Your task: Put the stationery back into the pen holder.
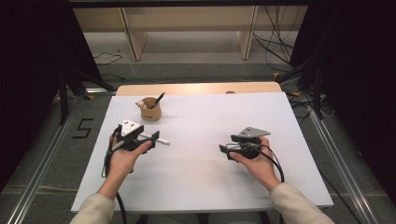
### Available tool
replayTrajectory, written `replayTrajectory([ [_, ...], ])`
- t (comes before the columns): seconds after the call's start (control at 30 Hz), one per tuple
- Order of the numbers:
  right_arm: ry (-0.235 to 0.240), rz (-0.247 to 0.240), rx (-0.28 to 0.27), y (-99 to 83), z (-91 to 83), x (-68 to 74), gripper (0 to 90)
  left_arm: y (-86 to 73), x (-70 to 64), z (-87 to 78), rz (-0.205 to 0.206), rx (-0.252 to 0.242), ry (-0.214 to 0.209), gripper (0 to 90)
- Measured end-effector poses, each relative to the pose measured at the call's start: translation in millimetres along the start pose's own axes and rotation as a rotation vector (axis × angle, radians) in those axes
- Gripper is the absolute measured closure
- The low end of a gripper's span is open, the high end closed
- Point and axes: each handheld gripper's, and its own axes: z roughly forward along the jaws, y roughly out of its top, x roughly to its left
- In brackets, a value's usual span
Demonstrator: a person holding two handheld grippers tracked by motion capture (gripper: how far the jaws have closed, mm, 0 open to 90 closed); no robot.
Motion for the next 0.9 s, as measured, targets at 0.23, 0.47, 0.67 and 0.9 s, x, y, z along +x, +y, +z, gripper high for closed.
replayTrajectory([
  [0.23,-0.016,0.020,0.011,2.3,-7.4,-9.1,32.8,-27.5,-13.3,-9.2,0.026,0.036,-0.034,32.5],
  [0.47,-0.033,0.035,0.026,-0.1,-16.1,-19.0,32.0,-43.5,-21.1,-17.4,0.035,0.039,-0.049,31.7],
  [0.67,-0.056,0.040,0.049,-5.4,-23.6,-24.8,31.4,-56.5,-24.1,-24.1,0.041,0.067,-0.055,31.4],
  [0.9,-0.079,0.027,0.069,-16.3,-35.5,-28.1,31.1,-62.5,-21.7,-28.3,0.038,0.074,-0.048,31.4],
])
